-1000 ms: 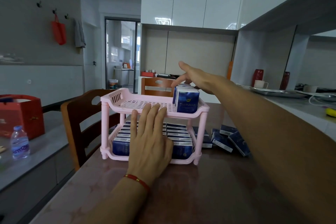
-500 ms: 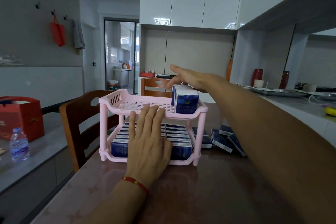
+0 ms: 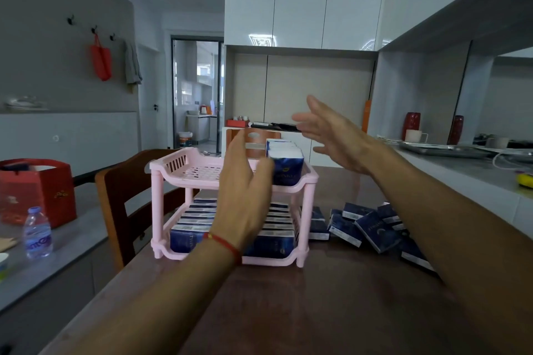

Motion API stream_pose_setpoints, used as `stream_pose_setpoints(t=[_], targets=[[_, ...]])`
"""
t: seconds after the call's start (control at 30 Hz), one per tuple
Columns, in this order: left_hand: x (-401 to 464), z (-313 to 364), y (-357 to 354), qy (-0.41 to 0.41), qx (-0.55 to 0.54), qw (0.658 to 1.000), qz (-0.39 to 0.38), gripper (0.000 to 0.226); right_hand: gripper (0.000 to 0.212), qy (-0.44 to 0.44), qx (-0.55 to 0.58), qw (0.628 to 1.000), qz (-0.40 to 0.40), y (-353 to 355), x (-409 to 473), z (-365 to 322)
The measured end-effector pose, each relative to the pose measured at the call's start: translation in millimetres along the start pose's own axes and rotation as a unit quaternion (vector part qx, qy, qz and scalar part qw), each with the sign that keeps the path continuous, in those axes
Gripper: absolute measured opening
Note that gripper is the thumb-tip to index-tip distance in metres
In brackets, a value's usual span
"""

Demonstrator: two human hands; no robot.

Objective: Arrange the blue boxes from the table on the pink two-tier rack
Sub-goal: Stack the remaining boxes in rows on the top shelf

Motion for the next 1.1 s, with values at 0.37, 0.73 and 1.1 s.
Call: stream_pose_setpoints(t=[0.37, 0.73, 1.1], targets=[[118, -20, -32, 0.386, -0.242, 0.876, -0.158, 0.068, 0.112, -0.022, -0.058, 0.991, -0.119, -14, -1, 45], [118, -37, -51, 0.401, -0.281, 0.846, -0.209, 0.073, 0.049, -0.075, -0.113, 0.976, -0.172, -12, 8, 31], [115, -26, -49, 0.368, -0.291, 0.859, -0.206, 0.062, 0.065, -0.072, -0.134, 0.976, -0.157, -13, 9, 26]])
Point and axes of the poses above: each hand's wrist, its own x-axis towards the middle knuckle, its own y-axis out of the back of the hand, z = x × y, the point moved 1 cm from there along x, towards the middle knuckle, and after that the axes turned 7 degrees about x, right-handed, at the moved point
